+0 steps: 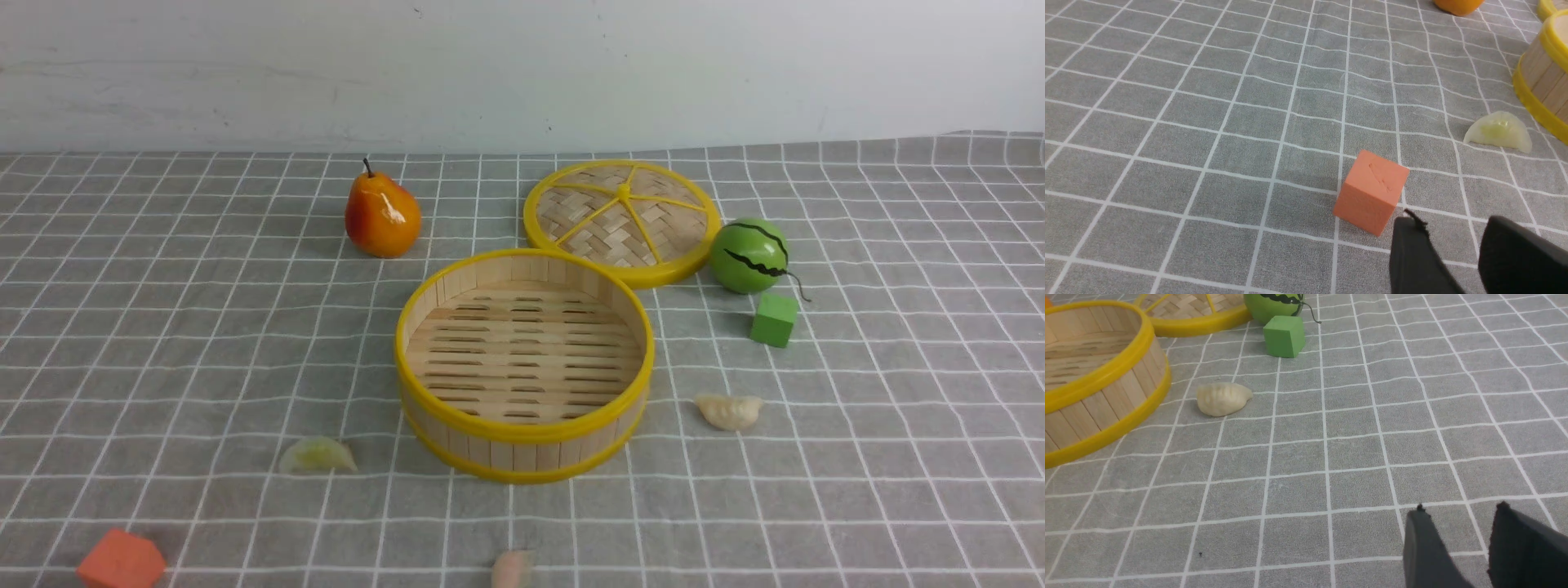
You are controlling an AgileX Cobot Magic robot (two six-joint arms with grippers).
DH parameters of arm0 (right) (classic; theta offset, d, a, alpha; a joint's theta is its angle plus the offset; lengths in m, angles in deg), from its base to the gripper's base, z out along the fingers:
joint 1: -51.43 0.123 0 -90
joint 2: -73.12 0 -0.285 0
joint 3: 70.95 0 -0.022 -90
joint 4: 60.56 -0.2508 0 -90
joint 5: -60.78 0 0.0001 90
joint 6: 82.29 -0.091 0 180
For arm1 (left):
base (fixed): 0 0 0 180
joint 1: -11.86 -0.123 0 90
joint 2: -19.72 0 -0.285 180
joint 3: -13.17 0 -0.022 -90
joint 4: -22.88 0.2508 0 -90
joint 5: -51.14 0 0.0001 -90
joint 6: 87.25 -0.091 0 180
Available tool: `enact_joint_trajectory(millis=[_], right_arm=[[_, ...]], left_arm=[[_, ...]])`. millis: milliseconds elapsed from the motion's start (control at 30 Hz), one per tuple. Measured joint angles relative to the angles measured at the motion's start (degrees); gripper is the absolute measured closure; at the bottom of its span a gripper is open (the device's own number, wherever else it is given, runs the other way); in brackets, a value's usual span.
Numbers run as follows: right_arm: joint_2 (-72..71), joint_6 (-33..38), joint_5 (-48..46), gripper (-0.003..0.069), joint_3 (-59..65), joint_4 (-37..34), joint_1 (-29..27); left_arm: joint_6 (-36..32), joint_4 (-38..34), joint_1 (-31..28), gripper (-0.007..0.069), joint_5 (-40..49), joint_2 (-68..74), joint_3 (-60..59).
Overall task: Put the dumplings into the steamer on the table with the grey tablecloth.
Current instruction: 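Reach for and grasp a dumpling on the table with the left gripper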
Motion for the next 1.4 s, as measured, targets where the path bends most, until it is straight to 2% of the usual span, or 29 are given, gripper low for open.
enact_joint_trajectory(millis=[1400], right_arm=[[0.00,0.00,0.18,0.0419,0.00,1.72,0.00]], left_arm=[[-0.44,1.12,0.00,0.0386,-1.11,0.00,0.00]])
